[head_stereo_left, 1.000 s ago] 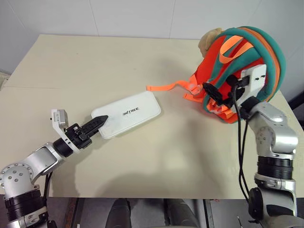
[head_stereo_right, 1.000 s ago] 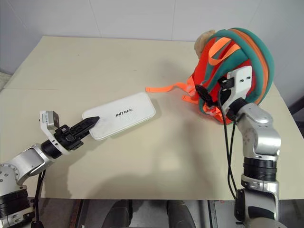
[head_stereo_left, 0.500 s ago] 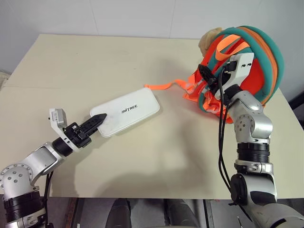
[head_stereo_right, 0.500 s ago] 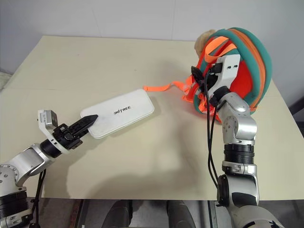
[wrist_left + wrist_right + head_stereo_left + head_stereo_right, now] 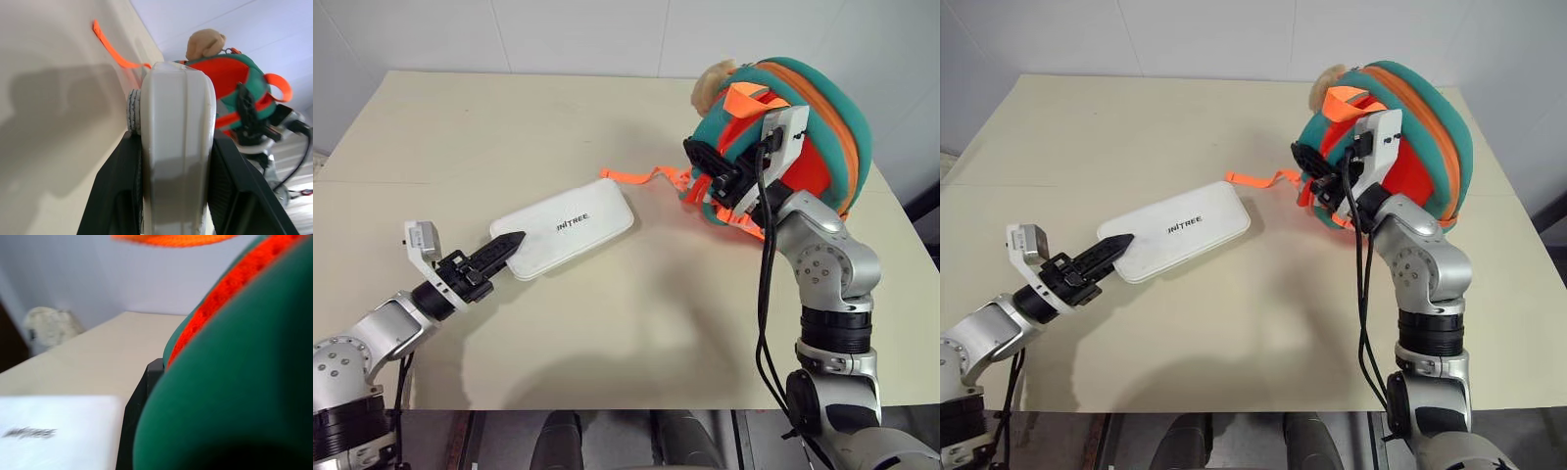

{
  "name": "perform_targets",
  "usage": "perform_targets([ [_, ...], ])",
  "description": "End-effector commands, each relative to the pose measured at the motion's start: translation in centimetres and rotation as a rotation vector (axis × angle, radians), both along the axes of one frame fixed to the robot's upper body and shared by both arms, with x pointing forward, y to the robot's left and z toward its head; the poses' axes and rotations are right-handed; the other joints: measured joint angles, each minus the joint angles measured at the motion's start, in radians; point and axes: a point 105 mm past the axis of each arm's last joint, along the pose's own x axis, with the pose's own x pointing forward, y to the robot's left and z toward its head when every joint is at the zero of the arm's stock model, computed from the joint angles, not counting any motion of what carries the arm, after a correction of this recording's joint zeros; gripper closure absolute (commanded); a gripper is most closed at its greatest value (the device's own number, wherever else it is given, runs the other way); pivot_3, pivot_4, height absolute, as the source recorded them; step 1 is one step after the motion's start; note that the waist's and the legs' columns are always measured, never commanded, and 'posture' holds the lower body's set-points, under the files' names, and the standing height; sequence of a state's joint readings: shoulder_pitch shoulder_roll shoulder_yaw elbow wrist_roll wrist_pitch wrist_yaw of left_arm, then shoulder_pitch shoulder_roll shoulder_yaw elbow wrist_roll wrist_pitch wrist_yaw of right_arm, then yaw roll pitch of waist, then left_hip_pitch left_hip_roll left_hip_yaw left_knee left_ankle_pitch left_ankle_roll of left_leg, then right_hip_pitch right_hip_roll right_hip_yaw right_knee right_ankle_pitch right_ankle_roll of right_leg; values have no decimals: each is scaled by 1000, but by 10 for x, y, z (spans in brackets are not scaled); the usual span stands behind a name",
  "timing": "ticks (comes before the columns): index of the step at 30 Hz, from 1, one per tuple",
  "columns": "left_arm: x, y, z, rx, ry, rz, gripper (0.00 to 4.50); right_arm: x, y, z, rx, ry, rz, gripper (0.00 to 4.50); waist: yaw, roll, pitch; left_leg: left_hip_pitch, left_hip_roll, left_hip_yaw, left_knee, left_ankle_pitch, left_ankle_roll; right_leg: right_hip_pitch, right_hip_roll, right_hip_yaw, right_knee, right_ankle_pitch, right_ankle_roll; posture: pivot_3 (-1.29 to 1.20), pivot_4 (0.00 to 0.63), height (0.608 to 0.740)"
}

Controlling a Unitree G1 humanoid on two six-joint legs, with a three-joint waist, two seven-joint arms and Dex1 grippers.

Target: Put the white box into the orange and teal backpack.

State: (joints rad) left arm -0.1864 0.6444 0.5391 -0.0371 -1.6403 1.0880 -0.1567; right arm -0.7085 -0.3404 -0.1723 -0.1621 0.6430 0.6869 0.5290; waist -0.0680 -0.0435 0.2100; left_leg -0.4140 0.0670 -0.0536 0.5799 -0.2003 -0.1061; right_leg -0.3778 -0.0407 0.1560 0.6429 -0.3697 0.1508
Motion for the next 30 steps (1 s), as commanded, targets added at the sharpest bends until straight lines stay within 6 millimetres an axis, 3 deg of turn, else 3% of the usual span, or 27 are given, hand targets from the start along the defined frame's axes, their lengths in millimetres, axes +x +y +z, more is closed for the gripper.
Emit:
perform_targets([
  [1, 0, 21, 19, 11, -75, 59, 3183, -24, 5, 18, -12, -75, 108, 4500, 0, 0, 0, 0, 0, 0, 0, 0, 0, 0, 0, 0, 0, 0, 0, 0, 150, 740],
  [8, 2, 63, 43, 38, -143, 184, 3184, -76, 22, 26, -72, -100, 435, 4500, -6, 1, 0, -10, 0, 0, -2, 0, -1, -13, 0, 0, 1, 0, -1, 0, 150, 740],
  [13, 3, 78, 49, 67, -153, 214, 3184, -108, 29, 28, -106, -85, 616, 4500, -13, 1, 0, -11, 1, 2, -4, 1, -1, -14, -1, -1, 1, -1, -1, 0, 150, 740],
  [19, 6, 83, 51, 89, -160, 209, 3188, -139, 29, 37, -117, -75, 804, 4500, -11, 1, 0, -11, 1, 3, -3, 0, -1, -14, -1, -1, 2, -1, -1, 0, 150, 740],
  [25, 9, 82, 48, 97, -156, 194, 3199, -157, 24, 43, -122, -55, 898, 4500, -12, 1, 0, -11, 1, 3, -3, 0, 0, -14, -1, -1, 2, -1, -1, 0, 150, 740],
  [28, 11, 81, 48, 96, -156, 185, 3199, -160, 22, 39, -129, -41, 916, 4500, -12, 1, 0, -11, 1, 3, -2, 0, 0, -14, -1, -1, 2, -1, -1, 0, 150, 740],
  [30, 12, 78, 47, 98, -156, 168, 3199, -162, 21, 26, -177, -23, 917, 4500, -10, 1, 0, -11, 1, 3, -2, 0, 0, -14, -1, -1, 2, -1, -1, 0, 150, 740],
])
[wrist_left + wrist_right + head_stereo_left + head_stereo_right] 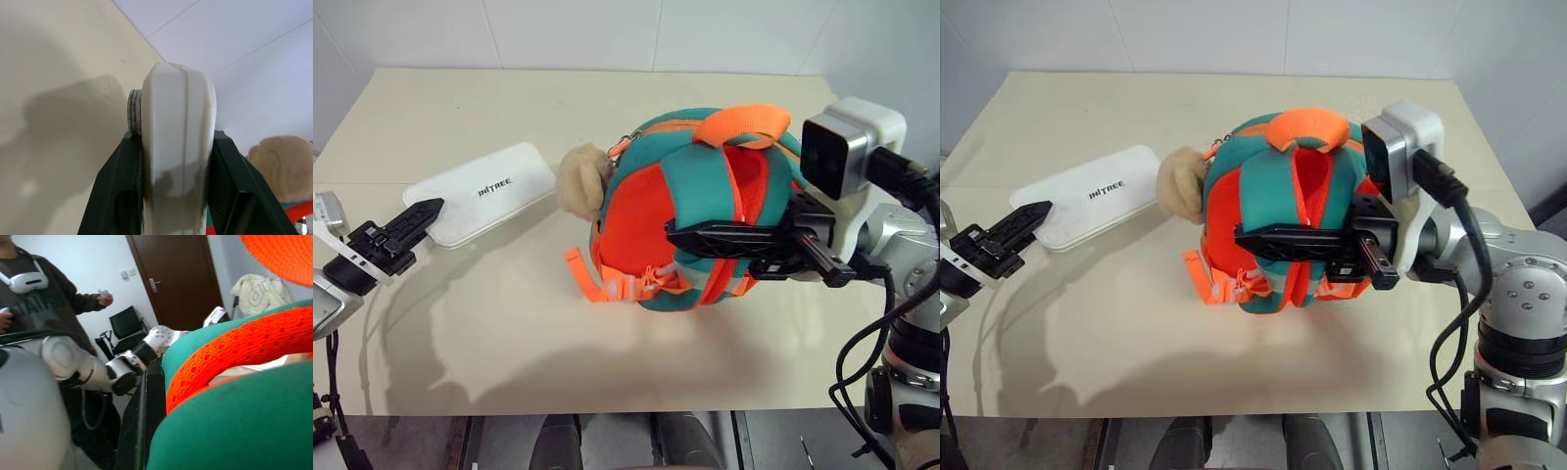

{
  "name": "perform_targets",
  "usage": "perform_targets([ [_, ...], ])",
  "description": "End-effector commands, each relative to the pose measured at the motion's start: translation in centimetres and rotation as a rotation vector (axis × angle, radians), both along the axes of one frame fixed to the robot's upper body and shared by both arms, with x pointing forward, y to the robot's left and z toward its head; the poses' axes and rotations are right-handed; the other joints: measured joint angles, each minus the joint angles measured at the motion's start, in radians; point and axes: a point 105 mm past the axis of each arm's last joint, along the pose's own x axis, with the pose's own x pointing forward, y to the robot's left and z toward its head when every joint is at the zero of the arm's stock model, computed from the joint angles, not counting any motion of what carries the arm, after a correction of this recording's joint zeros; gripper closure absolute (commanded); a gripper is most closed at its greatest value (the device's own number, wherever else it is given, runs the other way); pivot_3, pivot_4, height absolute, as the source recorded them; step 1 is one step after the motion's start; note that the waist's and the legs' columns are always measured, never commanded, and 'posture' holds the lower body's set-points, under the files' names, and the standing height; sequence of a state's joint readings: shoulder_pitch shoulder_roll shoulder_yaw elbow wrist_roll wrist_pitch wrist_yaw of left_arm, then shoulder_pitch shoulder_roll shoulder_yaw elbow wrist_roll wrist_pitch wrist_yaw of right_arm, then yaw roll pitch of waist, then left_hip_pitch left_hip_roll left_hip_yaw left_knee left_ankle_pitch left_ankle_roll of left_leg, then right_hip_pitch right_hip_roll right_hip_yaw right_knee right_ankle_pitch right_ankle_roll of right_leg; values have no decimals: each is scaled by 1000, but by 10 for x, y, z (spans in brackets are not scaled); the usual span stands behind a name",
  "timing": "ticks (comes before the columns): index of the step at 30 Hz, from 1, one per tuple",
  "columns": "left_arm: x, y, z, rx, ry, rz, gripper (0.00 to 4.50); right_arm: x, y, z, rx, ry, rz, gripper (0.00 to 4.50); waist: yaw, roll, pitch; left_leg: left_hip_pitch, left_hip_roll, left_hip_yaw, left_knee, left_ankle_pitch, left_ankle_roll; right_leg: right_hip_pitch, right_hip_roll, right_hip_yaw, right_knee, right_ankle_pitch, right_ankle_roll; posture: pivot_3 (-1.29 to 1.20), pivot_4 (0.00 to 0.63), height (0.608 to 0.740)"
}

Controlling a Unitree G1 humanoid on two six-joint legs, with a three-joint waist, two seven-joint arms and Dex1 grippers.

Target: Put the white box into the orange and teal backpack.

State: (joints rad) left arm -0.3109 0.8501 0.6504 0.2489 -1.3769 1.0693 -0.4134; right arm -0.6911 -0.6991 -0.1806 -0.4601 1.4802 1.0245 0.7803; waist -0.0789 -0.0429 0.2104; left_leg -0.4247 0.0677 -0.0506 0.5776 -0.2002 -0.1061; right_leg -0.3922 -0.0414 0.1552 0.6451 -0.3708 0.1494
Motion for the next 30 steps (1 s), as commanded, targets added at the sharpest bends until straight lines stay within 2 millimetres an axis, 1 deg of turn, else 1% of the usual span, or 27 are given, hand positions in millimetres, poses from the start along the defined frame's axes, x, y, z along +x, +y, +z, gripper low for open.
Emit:
perform_targets([
  [1, -1, -2, 15, 10, -60, -32, 3199, -15, -4, -10, -52, -85, 37, 4500, 3, 0, 0, 0, 0, 0, 0, 0, 0, 0, 0, 0, 0, 0, 0, 0, 150, 740],
  [4, 0, -7, 15, 19, -58, -67, 3199, -9, -6, -39, -190, -121, 15, 4500, 12, 0, 0, 0, 0, 0, 1, 0, 0, 0, 0, 0, -1, 0, 0, 0, 150, 740],
  [7, 2, -18, 15, 36, -59, -126, 3199, -5, -10, -53, -239, -150, 20, 4500, 16, 0, 0, 0, 0, 1, 3, 0, 0, 0, 0, 0, 1, 0, 0, 0, 150, 740],
  [12, 6, -43, 18, 84, -64, -245, 3199, 0, -12, -62, -253, -161, 39, 4500, 23, 0, 0, 0, 0, 0, 6, 0, 1, 1, 0, 0, 2, 1, 1, 0, 150, 740],
  [14, 8, -49, 21, 99, -71, -274, 3199, 3, -13, -66, -263, -166, 41, 4500, 24, 0, 0, 0, 0, 0, 7, 0, 1, 2, 0, 0, 2, 1, 2, 0, 150, 740],
  [18, 6, -57, 37, 132, -114, -327, 3199, 9, -13, -76, -286, -170, 33, 4500, 22, 0, 0, 0, 0, 0, 6, 0, 1, 1, 0, 0, 3, 1, 2, 0, 150, 740],
  [21, -2, -61, 49, 154, -148, -355, 3199, 11, -14, -77, -288, -174, 31, 4500, 19, 0, 0, 0, 0, 0, 6, 0, 0, 1, 0, 0, 3, 1, 2, 0, 150, 740],
  [24, -16, -67, 58, 191, -175, -391, 3199, 13, -15, -76, -287, -177, 23, 4500, 22, 0, 0, 0, 0, 0, 6, 0, 0, 1, 0, 0, 3, 1, 2, 0, 150, 740],
  [27, -28, -69, 61, 224, -173, -416, 3199, 15, -17, -77, -288, -175, 18, 4500, 20, 0, 0, 0, 0, 0, 7, 0, 1, 1, 0, 0, 4, 1, 2, 0, 150, 740],
  [30, -36, -66, 62, 248, -162, -408, 3199, 18, -18, -78, -292, -176, 15, 4500, 20, 0, 0, 1, 0, 0, 8, 0, 1, 1, 0, 1, 5, 1, 1, 0, 150, 740],
])
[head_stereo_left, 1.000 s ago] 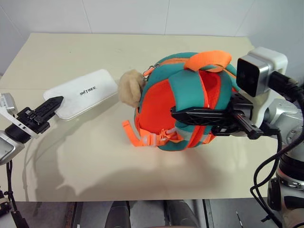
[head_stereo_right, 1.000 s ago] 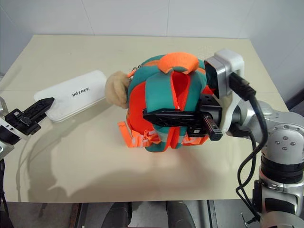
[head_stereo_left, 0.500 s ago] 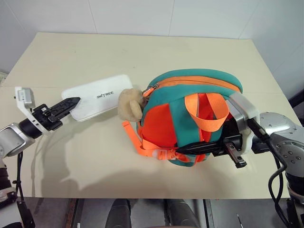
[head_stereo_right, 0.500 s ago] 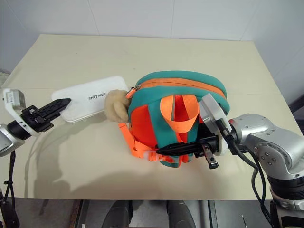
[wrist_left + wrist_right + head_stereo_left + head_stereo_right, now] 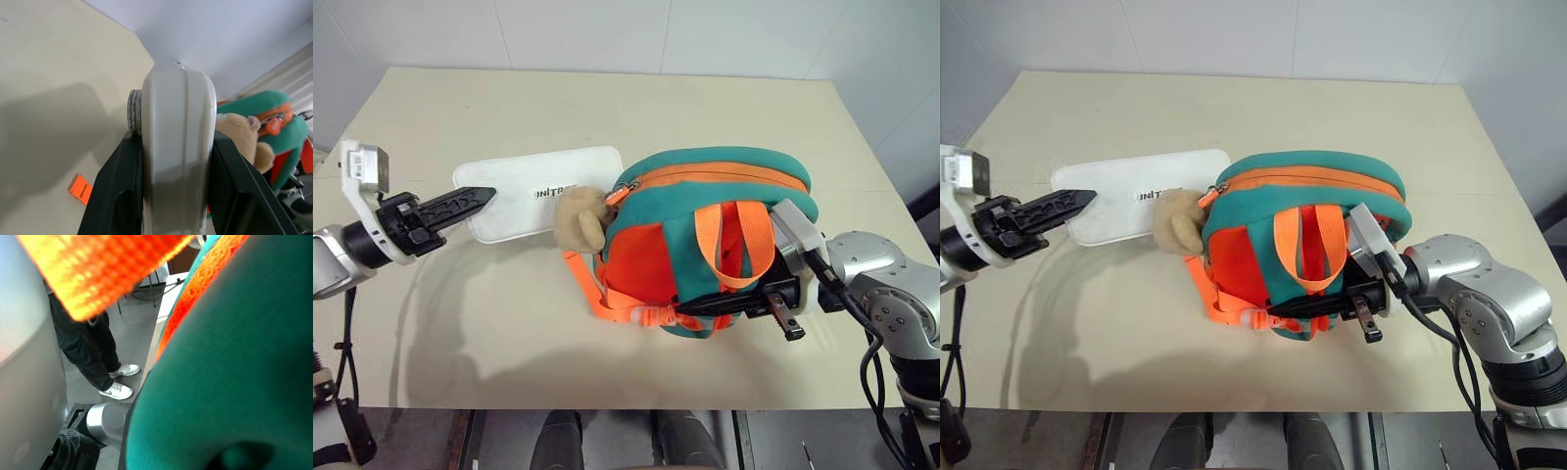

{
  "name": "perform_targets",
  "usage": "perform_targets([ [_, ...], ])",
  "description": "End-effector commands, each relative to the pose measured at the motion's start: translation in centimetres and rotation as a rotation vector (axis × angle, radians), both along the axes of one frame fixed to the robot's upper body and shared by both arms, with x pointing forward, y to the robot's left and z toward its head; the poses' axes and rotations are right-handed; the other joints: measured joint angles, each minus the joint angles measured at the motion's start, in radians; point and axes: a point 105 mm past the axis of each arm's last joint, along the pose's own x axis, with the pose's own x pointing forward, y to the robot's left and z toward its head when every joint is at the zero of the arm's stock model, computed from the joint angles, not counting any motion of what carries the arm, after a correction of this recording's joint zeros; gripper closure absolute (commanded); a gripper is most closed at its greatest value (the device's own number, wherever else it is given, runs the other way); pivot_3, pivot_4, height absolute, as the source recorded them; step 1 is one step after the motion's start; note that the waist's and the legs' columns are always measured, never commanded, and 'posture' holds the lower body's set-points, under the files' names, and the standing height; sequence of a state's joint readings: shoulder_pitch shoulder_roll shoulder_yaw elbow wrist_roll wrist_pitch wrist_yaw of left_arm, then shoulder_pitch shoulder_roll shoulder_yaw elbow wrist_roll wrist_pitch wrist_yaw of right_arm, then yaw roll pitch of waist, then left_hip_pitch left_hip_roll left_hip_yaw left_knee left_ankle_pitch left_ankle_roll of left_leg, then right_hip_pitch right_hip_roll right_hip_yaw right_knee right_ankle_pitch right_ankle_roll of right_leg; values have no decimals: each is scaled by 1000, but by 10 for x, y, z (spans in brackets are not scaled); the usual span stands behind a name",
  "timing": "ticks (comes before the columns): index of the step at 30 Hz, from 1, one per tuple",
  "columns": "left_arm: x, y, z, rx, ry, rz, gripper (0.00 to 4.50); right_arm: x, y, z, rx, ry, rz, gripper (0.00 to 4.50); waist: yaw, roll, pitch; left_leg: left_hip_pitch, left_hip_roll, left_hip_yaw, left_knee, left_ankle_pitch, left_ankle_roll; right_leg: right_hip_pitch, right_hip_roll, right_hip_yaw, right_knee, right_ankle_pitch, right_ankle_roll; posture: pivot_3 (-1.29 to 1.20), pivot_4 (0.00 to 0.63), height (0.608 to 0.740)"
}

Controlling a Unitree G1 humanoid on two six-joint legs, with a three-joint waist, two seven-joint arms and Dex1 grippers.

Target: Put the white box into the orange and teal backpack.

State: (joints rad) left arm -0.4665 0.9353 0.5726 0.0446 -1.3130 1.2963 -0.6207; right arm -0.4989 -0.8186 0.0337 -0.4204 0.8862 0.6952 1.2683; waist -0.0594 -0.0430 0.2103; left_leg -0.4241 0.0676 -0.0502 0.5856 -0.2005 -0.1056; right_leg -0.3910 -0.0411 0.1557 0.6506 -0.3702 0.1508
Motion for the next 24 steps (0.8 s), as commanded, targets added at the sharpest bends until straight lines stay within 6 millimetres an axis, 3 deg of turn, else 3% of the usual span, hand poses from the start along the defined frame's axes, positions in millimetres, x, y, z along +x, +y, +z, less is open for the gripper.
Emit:
perform_targets([
  [1, -17, 1, 15, 12, -52, -21, 3199, 1, -2, 0, -2, -18, 8, 4500, 1, 0, 0, 0, 0, 0, 1, 0, 0, 0, 0, 0, 1, 0, 0, 0, 150, 740],
  [11, -42, 12, 28, 90, -88, 59, 3200, 10, -1, -1, -5, -28, 13, 4500, 0, 0, 0, 0, 0, 0, 4, 0, 0, 0, 0, 0, 3, 0, 0, 0, 150, 740],
  [18, -61, 7, 47, 136, -137, 69, 3200, 14, 0, -1, -10, -25, 19, 4500, -2, 0, 0, 0, 0, 0, 4, 0, 0, 0, 0, 0, 3, 0, 0, 0, 150, 740],
  [24, -78, 3, 51, 172, -110, 61, 3200, 18, 1, -1, -13, -20, 20, 4500, -5, 0, 0, 0, 0, 0, 3, 0, 0, 0, 0, 1, 3, 0, 0, 0, 150, 740],
])
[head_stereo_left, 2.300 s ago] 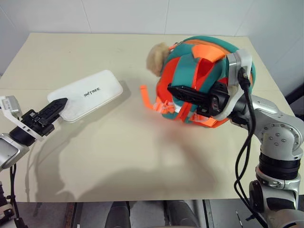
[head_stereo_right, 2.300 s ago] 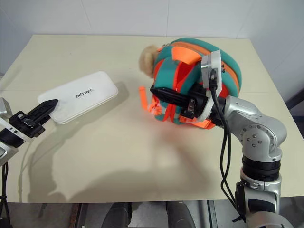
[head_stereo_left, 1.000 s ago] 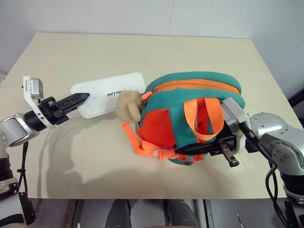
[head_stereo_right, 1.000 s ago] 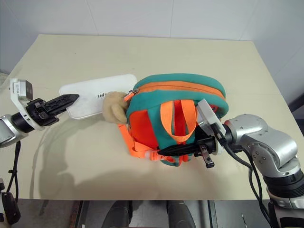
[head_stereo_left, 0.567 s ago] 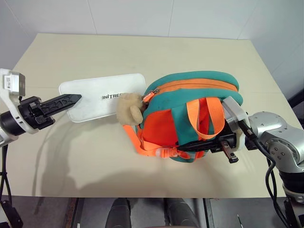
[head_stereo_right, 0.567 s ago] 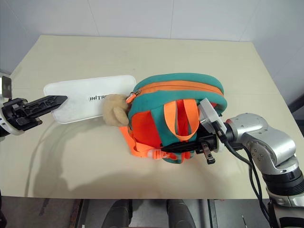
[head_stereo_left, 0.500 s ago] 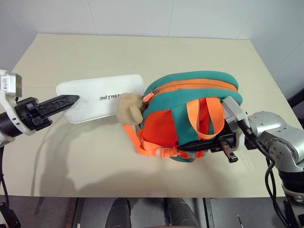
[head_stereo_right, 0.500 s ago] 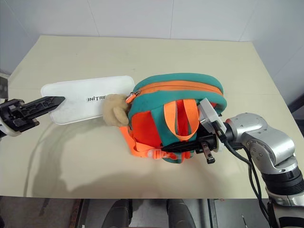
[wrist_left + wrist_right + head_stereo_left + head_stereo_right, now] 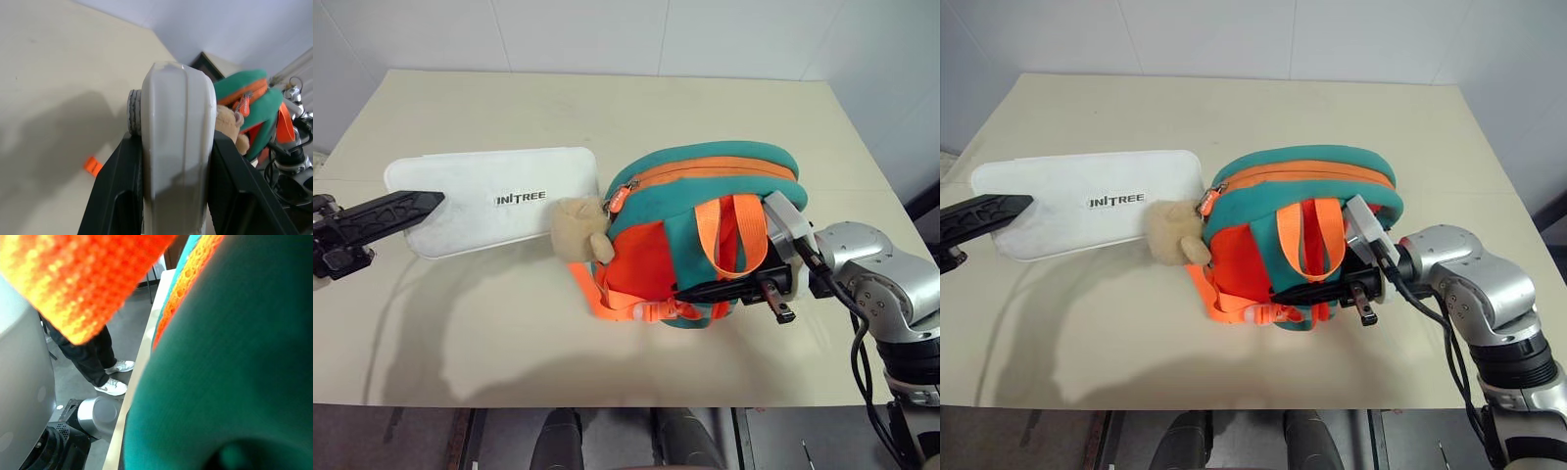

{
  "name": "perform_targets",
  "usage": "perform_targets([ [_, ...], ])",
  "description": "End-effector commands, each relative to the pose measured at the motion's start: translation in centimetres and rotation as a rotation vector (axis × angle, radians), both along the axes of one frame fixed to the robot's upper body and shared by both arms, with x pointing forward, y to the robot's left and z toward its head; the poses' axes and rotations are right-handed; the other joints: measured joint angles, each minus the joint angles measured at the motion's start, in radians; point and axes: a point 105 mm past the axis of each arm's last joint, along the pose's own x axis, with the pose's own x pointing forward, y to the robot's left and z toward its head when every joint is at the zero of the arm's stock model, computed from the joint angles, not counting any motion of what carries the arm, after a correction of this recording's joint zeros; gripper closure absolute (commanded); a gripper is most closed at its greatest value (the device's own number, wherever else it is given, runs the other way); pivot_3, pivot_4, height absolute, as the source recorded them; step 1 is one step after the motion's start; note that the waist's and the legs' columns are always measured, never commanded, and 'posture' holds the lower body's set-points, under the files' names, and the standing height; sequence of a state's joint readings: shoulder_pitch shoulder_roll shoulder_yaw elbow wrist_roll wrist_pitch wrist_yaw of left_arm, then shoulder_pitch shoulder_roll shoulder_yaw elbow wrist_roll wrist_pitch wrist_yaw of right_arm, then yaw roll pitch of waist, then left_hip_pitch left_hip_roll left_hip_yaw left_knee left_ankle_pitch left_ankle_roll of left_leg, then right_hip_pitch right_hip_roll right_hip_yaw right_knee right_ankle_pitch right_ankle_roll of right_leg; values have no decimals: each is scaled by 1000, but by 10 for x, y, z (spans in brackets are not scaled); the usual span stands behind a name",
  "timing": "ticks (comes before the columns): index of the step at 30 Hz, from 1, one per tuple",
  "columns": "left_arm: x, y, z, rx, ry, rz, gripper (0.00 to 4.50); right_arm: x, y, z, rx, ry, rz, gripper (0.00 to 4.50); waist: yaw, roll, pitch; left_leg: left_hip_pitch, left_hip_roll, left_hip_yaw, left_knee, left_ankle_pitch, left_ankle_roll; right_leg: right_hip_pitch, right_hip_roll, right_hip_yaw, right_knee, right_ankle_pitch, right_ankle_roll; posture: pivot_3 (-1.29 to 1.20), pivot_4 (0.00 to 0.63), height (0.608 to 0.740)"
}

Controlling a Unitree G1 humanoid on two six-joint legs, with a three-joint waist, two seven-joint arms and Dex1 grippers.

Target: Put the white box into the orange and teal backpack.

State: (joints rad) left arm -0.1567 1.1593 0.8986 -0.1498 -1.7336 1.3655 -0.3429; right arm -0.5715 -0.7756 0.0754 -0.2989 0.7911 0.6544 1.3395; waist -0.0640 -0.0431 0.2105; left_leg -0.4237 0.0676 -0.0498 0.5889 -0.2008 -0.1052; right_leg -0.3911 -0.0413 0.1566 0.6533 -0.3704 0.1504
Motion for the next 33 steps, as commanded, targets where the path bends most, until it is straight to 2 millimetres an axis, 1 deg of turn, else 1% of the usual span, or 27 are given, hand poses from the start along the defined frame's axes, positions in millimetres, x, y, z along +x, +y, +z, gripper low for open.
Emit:
perform_targets([
  [1, -18, -8, 19, 4, -69, -42, 3200, -1, 1, 1, -6, -4, 20, 4500, 0, 0, 0, 0, 0, 0, 0, 0, 0, 0, 0, 0, 0, 0, 0, 0, 150, 740],
  [4, -26, -10, 27, 6, -83, -40, 3200, 1, 0, 0, -10, -2, 18, 4500, 1, 0, 0, 0, 0, 0, -1, 0, 0, -1, 0, 0, 0, 0, -1, 0, 150, 740],
  [10, -38, -15, 41, 70, -147, -37, 3200, 4, -1, 0, -13, 5, 19, 4500, 3, 0, 0, 0, 0, 1, -1, 0, 0, -1, 0, 0, 0, -1, -1, 0, 150, 740],
  [16, -43, -22, 46, 117, -180, -54, 3200, 8, 1, -1, -14, 8, 28, 4500, 3, 0, 0, 1, 0, 2, -1, 0, 0, -1, 0, 1, 0, -1, -1, 0, 150, 740],
  [20, -49, -22, 51, 138, -207, -46, 3200, 10, 1, -2, -13, 10, 33, 4500, 3, 0, 0, 1, 0, 2, -2, 0, 0, -1, 0, 1, 0, -1, -1, 0, 150, 740],
  [27, -67, -31, 47, 176, -280, -80, 3200, 14, 4, -4, -10, 10, 42, 4500, 0, 0, 0, 1, 0, 3, -3, 0, 0, -1, 0, 1, 0, -1, -2, 0, 150, 740],
  [33, -80, -31, 39, 215, -282, -73, 3200, 19, 5, -5, -13, 10, 51, 4500, 0, 0, 0, 2, 0, 3, -2, 0, 0, -1, 0, 2, 0, -1, -2, 0, 150, 740],
])
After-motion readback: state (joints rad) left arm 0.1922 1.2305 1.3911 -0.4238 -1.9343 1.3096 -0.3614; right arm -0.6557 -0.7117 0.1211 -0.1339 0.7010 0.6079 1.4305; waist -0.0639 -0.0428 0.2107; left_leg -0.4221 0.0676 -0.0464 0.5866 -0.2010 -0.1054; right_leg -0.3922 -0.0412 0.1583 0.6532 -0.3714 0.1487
